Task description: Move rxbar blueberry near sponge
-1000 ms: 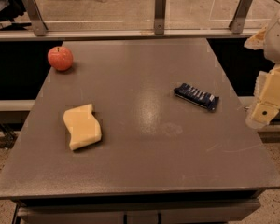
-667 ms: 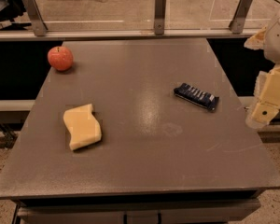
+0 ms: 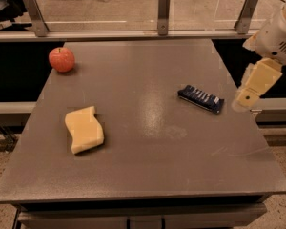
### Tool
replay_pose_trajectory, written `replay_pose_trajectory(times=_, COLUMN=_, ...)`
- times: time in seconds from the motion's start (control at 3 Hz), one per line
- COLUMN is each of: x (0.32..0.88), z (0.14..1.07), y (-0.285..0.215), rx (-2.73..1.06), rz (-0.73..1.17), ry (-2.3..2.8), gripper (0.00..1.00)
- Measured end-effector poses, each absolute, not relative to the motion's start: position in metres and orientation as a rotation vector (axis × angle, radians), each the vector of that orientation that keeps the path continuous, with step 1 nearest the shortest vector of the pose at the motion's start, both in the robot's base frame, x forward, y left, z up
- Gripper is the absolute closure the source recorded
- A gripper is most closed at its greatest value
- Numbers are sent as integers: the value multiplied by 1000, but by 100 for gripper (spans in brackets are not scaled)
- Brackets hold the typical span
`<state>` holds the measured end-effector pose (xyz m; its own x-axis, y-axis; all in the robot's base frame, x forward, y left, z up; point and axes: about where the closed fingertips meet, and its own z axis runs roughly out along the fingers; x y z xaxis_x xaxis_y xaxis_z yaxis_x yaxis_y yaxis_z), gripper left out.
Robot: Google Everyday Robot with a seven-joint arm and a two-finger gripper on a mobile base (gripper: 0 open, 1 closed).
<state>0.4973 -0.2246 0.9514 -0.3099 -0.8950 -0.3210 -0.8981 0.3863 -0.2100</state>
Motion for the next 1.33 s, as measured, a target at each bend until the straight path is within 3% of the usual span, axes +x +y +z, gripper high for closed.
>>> replay_pose_trajectory(times=0.67, x=568, z=895, y=-198, rx=-1454, rz=140, ry=2277, gripper=0)
replay_pose_trajectory(times=1.33, x=572, z=877, y=-200, rx=-1406, rz=174, ry=2305, gripper=0)
